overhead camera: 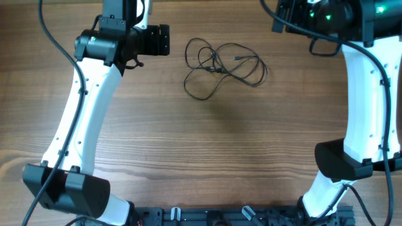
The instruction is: Untangle cables
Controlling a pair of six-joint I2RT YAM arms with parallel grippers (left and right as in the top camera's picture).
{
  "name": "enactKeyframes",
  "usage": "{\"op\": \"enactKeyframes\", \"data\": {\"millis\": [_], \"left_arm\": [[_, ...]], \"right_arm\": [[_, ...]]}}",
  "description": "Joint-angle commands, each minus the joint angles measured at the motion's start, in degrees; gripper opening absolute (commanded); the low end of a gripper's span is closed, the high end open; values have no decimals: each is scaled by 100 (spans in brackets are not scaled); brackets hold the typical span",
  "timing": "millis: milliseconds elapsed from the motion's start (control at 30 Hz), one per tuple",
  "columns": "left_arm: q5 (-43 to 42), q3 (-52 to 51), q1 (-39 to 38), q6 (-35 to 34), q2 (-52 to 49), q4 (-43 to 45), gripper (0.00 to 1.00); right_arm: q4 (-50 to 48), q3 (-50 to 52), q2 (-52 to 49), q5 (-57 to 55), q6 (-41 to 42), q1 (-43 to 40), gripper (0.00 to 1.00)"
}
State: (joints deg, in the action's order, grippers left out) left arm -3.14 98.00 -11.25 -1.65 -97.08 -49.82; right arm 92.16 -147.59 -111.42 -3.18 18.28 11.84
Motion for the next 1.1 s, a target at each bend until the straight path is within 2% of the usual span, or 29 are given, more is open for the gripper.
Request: {"op": "enactKeyframes", "data": {"millis": [0, 200, 367, 567, 733, 1067], "left_arm": [[-831, 48, 50, 190, -382, 197, 93], [-1530, 48, 50, 297, -1178, 503, 89], [-2527, 48, 48, 763, -1674, 807, 89], [-2538, 48, 44, 739, -2070, 1322, 87], [-2555, 48, -31, 815, -2378, 1574, 79], [-2579, 48, -334, 894, -2933, 2120, 79]], "right_arm": [[-2, -90, 116, -378, 55, 13, 100], [-2, -83, 111, -776, 140, 11, 100], [-4, -79, 101, -841, 120, 11, 100], [-2, -79, 98, -844, 122, 11, 100], [-46, -79, 98, -844, 142, 11, 100], [-44, -79, 98, -844, 120, 11, 100]]}}
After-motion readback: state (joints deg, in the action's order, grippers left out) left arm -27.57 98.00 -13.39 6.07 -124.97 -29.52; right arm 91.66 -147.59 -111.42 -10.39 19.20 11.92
